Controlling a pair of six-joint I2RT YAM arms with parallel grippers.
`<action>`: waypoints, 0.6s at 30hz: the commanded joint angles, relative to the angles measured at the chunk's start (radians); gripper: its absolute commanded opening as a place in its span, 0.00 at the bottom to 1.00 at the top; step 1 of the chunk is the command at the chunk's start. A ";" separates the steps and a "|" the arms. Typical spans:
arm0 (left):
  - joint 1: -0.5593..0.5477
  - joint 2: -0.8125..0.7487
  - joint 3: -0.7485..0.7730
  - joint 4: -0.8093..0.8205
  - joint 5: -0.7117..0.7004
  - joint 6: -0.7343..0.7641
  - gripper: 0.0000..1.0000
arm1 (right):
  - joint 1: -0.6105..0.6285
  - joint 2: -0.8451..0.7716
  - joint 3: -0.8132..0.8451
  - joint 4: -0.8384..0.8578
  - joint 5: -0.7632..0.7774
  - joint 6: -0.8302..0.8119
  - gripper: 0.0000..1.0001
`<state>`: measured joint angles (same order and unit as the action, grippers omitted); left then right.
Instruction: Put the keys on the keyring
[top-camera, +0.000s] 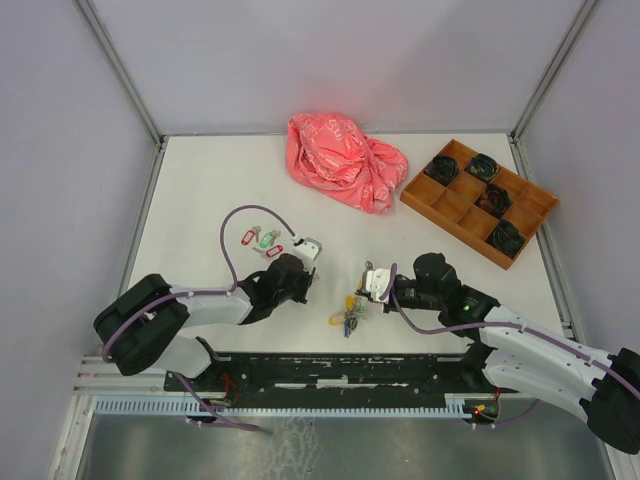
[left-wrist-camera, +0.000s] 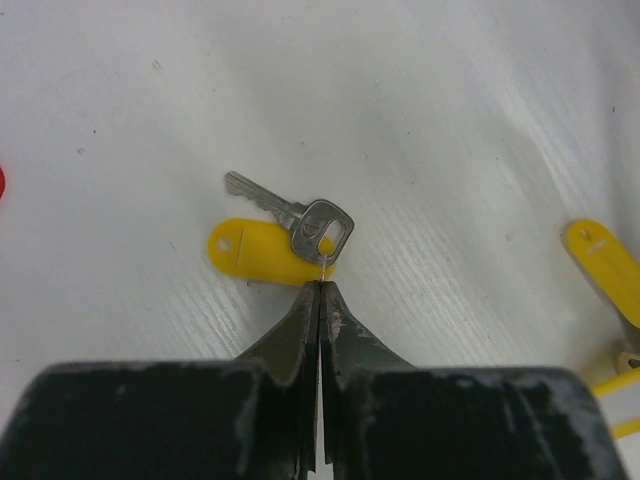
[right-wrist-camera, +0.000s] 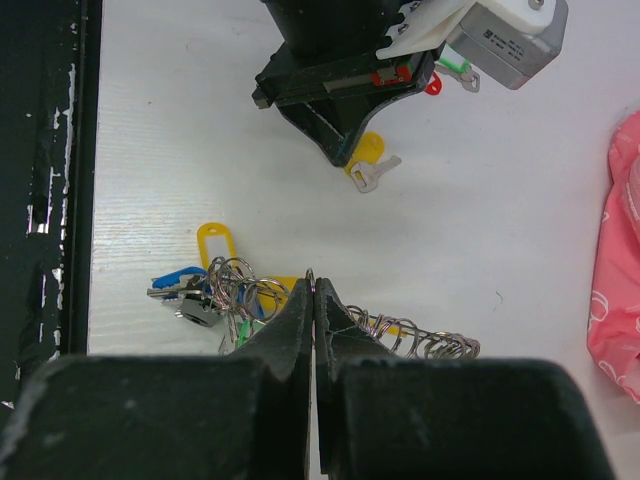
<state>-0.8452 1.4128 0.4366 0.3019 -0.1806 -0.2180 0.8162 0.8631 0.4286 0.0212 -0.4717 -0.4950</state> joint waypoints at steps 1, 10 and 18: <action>-0.009 0.002 0.027 -0.047 0.000 -0.017 0.04 | 0.004 -0.012 0.056 0.050 -0.026 -0.006 0.01; -0.009 0.003 0.046 -0.024 -0.013 -0.003 0.18 | 0.004 -0.012 0.056 0.053 -0.026 -0.004 0.01; -0.008 0.007 0.064 -0.009 -0.035 0.013 0.19 | 0.004 -0.011 0.054 0.055 -0.027 -0.003 0.01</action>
<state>-0.8490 1.4136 0.4591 0.2707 -0.1844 -0.2192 0.8162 0.8631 0.4301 0.0212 -0.4782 -0.4950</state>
